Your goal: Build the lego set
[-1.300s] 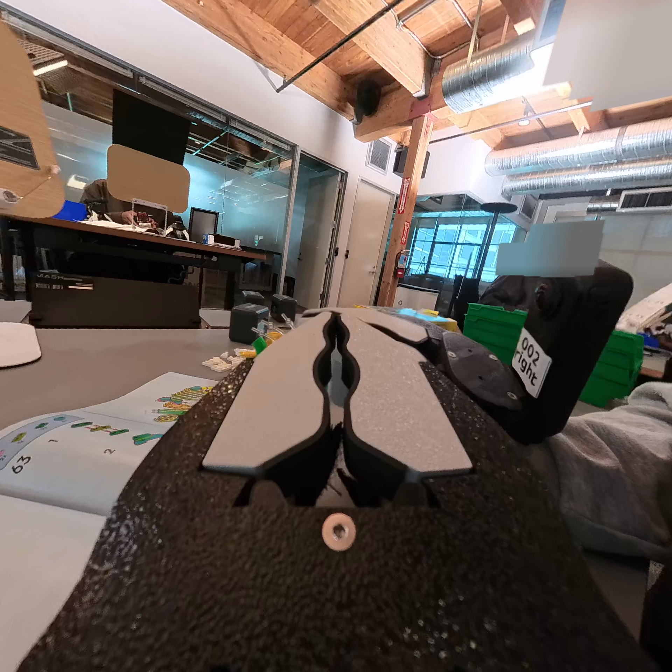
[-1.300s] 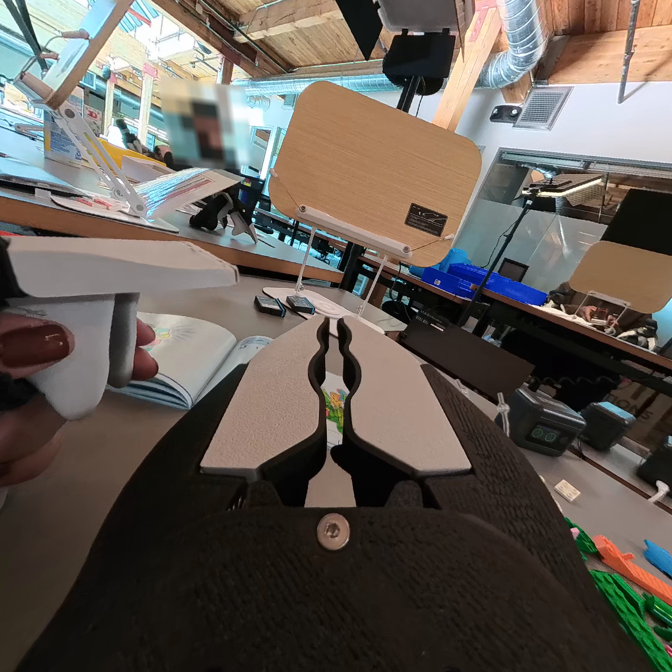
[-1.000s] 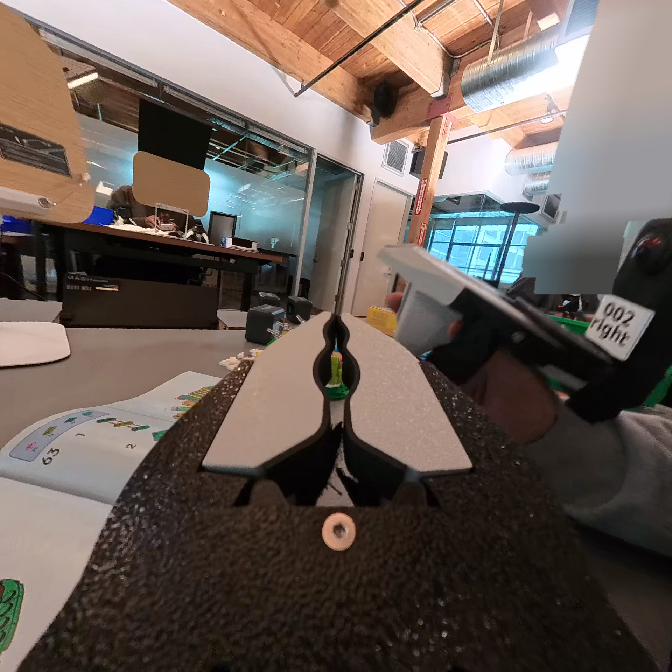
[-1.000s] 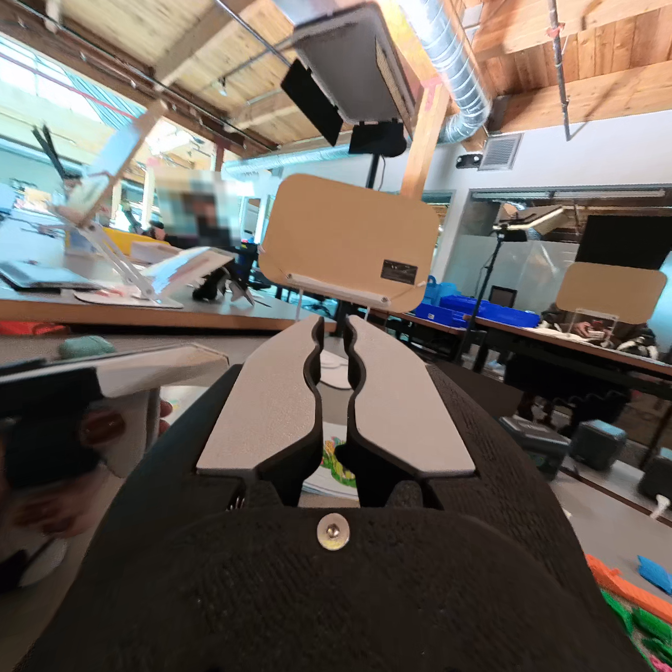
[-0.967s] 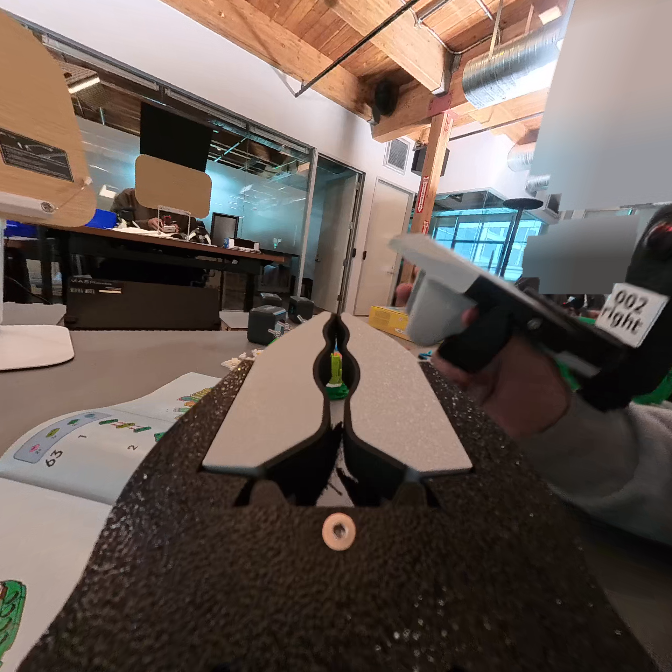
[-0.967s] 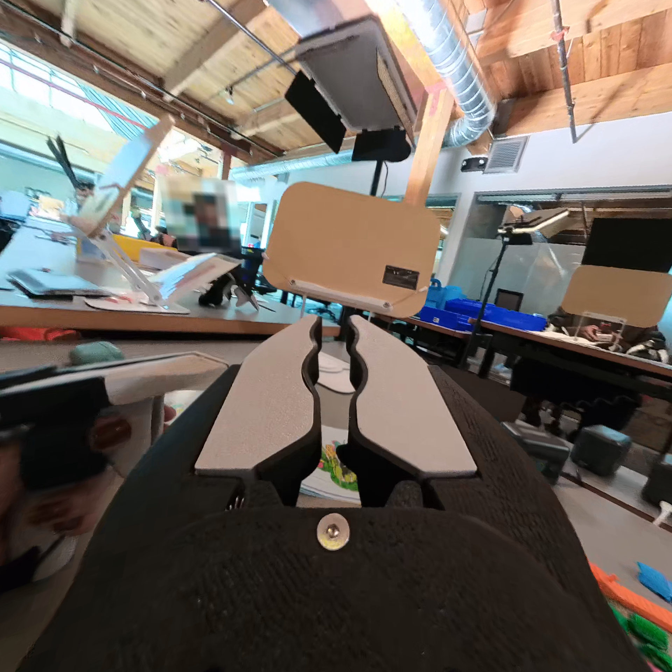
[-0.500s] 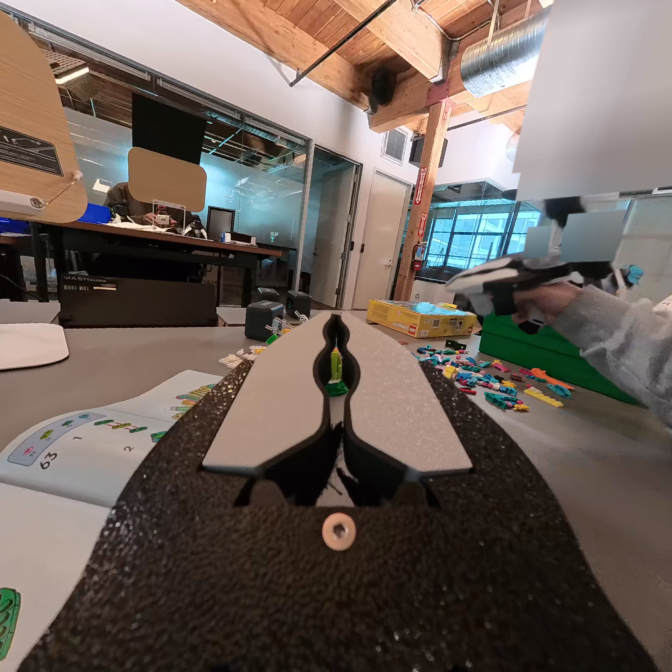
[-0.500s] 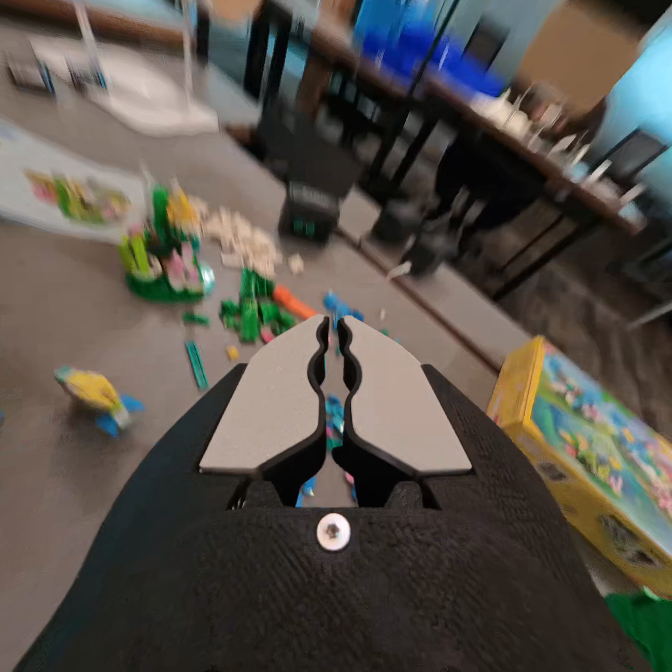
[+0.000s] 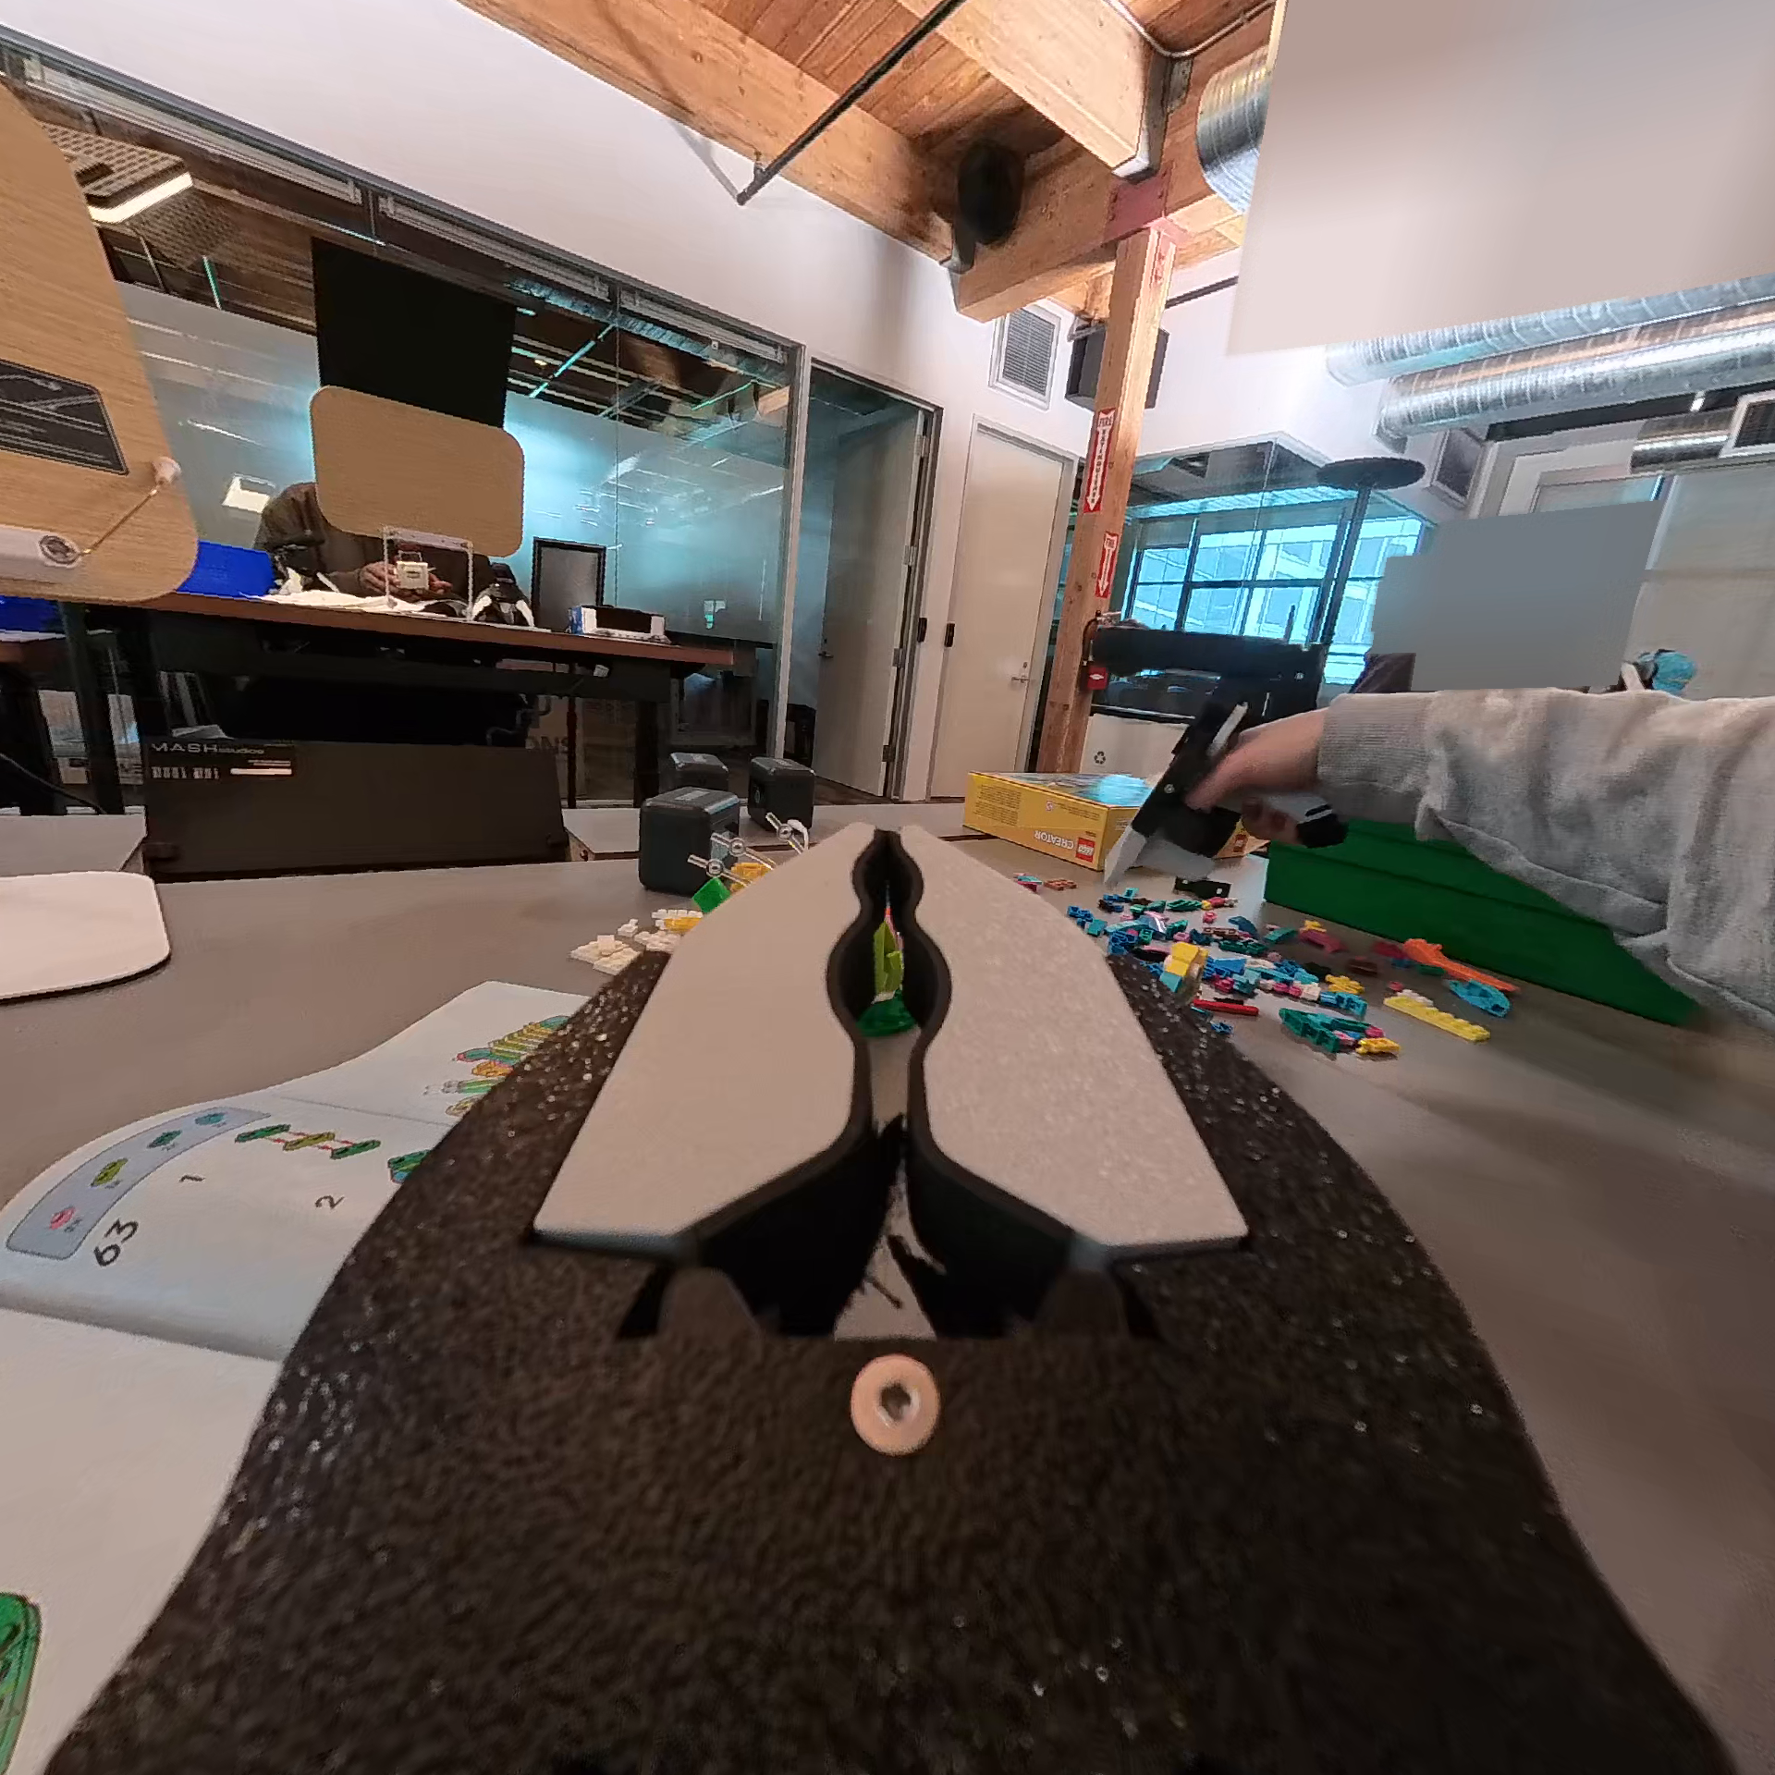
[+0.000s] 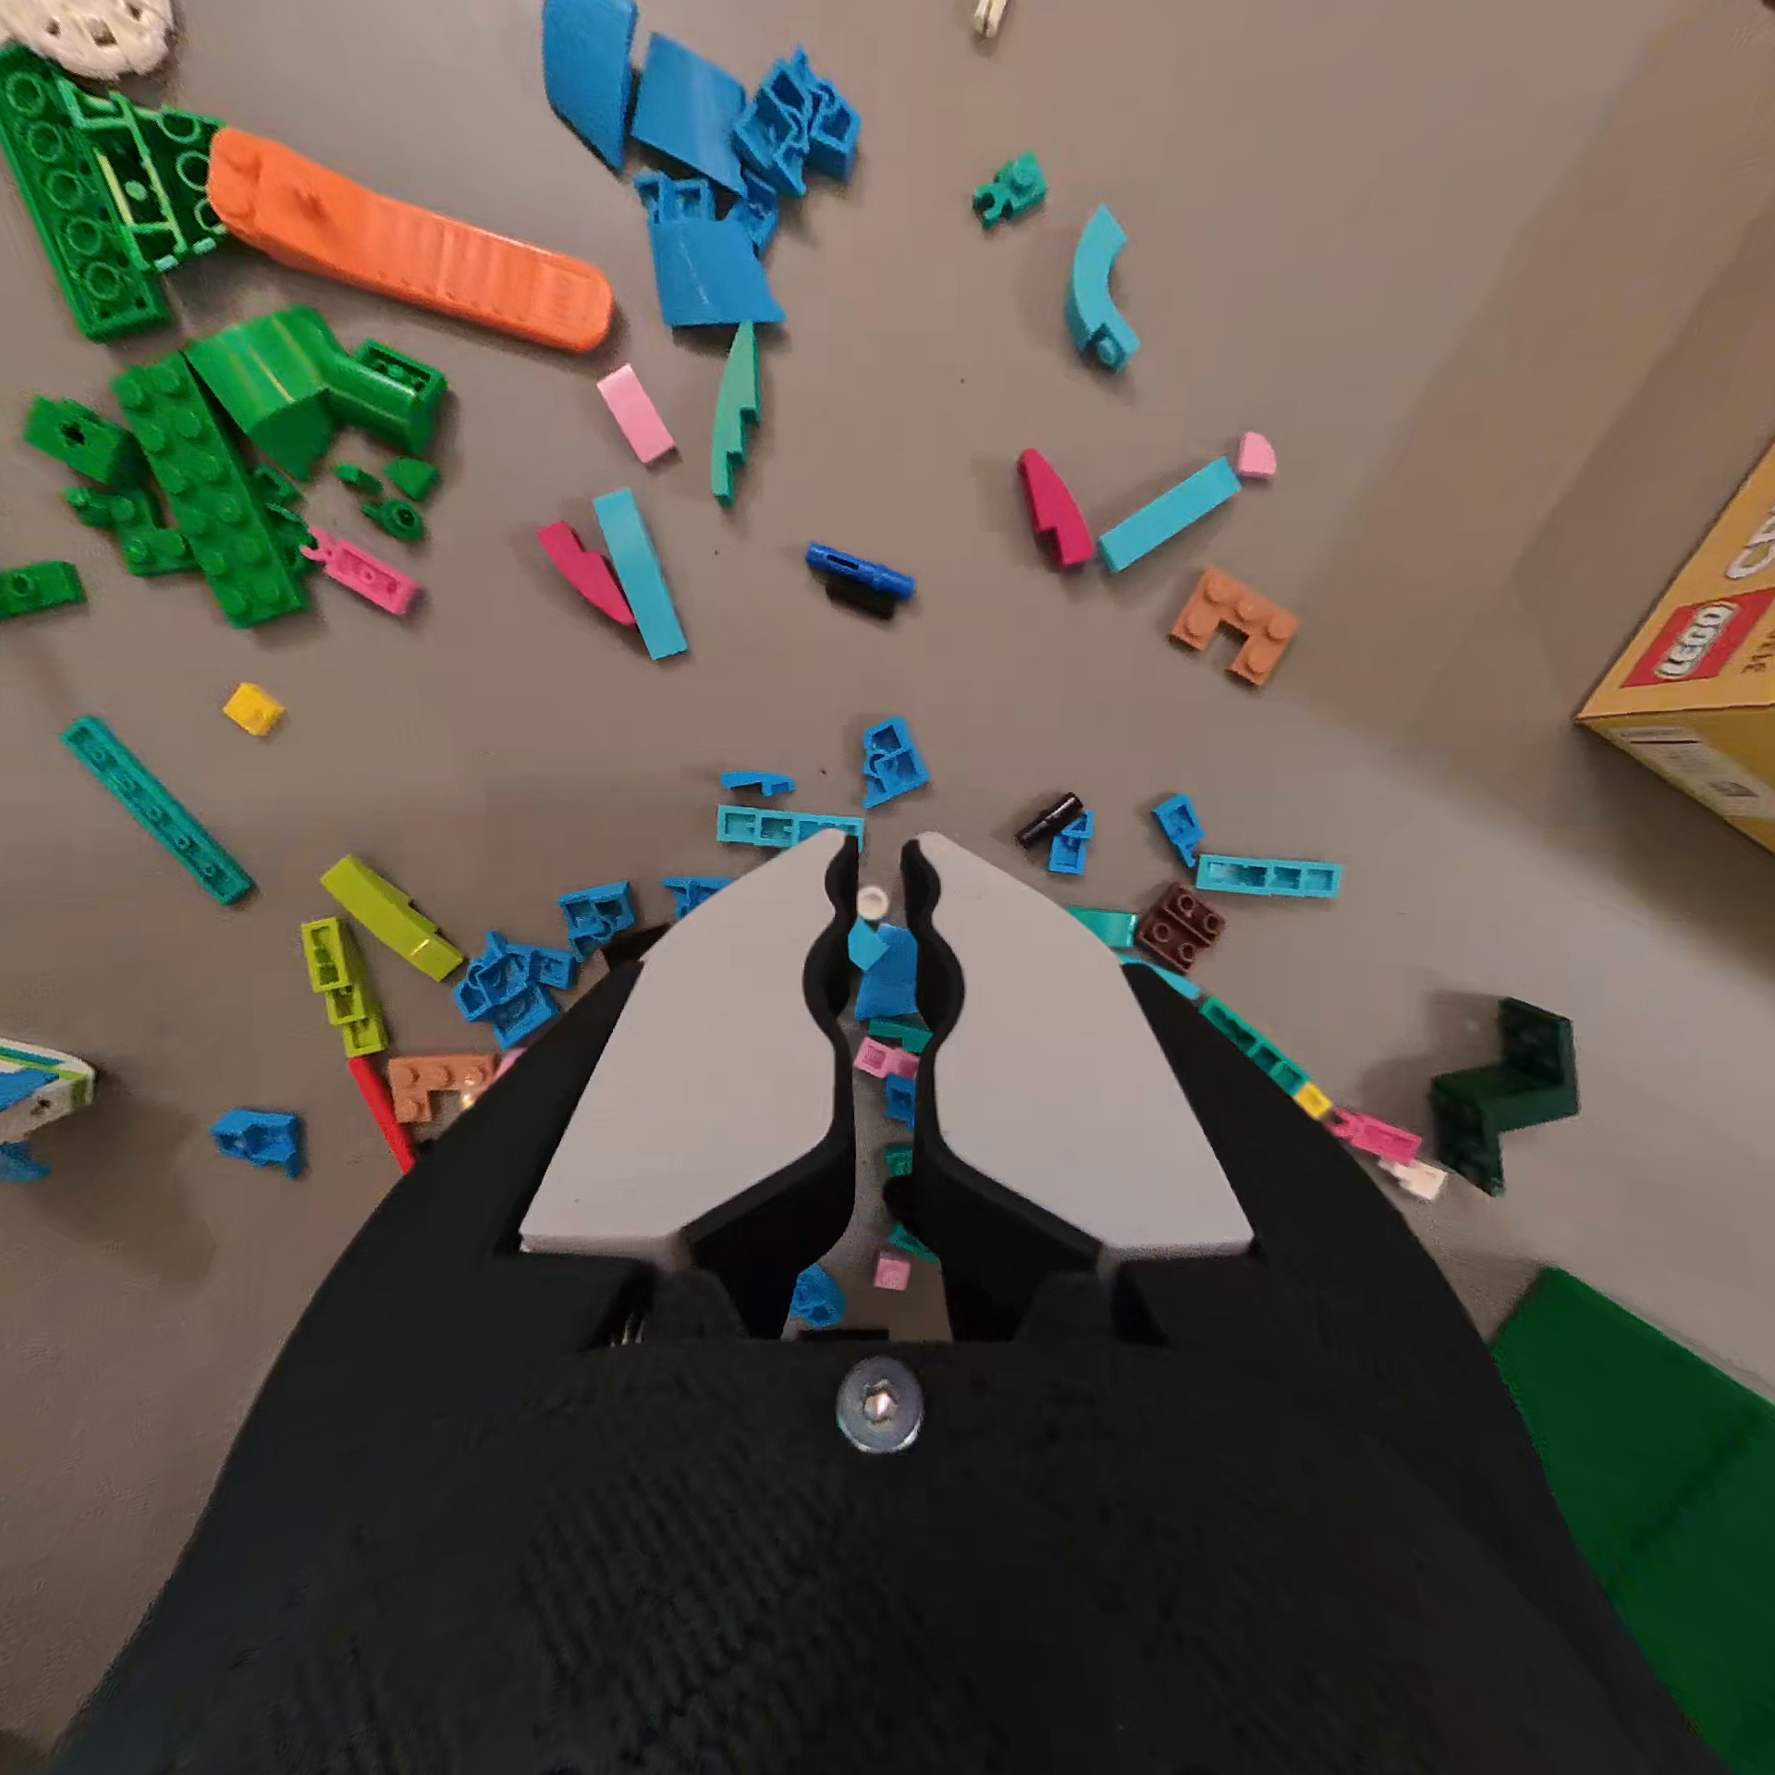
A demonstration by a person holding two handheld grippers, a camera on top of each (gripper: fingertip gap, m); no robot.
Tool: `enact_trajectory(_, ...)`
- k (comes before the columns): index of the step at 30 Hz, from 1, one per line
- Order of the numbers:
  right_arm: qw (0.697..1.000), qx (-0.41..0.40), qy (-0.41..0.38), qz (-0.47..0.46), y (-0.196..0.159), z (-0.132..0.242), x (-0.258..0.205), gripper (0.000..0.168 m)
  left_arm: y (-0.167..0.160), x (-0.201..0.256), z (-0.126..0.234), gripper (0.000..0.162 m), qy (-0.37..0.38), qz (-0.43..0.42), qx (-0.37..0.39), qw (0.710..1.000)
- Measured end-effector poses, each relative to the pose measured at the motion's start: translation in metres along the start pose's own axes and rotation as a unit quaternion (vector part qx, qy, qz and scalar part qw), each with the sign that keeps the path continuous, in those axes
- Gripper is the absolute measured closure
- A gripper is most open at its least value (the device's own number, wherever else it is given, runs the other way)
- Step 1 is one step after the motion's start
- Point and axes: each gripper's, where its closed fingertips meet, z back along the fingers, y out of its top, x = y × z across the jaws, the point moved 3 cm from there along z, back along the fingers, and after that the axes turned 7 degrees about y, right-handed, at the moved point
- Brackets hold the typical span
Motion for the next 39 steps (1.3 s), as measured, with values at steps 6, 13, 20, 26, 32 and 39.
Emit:
enact_trajectory(6,1.000,-0.024,0.002,-0.014,-0.007,-0.002,0.003,0.161,-0.002,0.003,-0.001,0.162,-0.014,-0.009,-0.006,1.000)
enact_trajectory(13,0.999,-0.034,0.007,-0.030,-0.009,0.005,0.005,0.162,-0.011,0.021,-0.005,0.162,-0.037,-0.097,-0.029,0.994)
enact_trajectory(20,0.995,-0.054,0.039,-0.076,-0.005,-0.001,0.009,0.162,-0.011,0.021,-0.006,0.162,-0.032,-0.098,-0.028,0.994)
enact_trajectory(26,0.991,-0.088,0.041,-0.091,-0.009,-0.011,0.013,0.159,-0.011,0.021,-0.006,0.162,-0.031,-0.098,-0.028,0.994)
enact_trajectory(32,0.990,-0.103,0.032,-0.089,-0.012,-0.013,0.016,0.159,-0.010,0.020,-0.007,0.162,-0.031,-0.091,-0.026,0.995)
enact_trajectory(39,0.990,-0.115,0.026,-0.080,-0.015,-0.016,0.017,0.159,-0.009,0.019,-0.007,0.162,-0.030,-0.087,-0.024,0.996)
